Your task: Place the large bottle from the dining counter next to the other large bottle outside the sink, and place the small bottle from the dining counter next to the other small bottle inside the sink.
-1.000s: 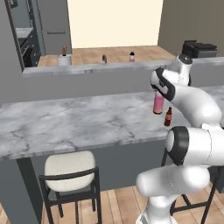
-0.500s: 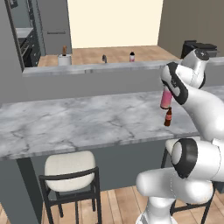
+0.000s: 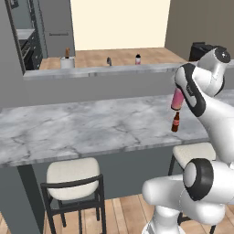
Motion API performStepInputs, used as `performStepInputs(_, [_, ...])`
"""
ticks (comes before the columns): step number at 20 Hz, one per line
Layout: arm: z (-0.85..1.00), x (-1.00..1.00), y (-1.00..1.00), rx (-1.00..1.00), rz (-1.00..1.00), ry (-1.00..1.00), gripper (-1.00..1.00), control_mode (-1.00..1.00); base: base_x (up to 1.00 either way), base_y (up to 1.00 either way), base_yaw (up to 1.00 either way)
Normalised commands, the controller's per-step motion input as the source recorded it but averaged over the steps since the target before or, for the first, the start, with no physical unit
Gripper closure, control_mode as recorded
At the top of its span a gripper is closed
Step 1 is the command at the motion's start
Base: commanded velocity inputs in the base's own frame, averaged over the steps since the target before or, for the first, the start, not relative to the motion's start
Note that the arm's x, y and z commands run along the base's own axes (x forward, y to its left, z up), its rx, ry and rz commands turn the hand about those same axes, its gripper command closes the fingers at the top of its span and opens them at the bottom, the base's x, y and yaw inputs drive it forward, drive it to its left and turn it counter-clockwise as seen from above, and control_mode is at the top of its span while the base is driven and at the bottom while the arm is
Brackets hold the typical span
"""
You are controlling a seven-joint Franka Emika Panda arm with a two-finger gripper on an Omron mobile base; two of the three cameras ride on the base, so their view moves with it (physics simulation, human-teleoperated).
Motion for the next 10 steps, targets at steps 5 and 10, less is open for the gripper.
performStepInputs(5, [0.00, 0.00, 0.00, 0.00, 0.00, 0.00, 1.00, 1.00, -0.16, -0.38, 0.00])
performStepInputs(10, [0.00, 0.00, 0.00, 0.00, 0.00, 0.00, 1.00, 1.00, -0.05, -0.64, 0.02])
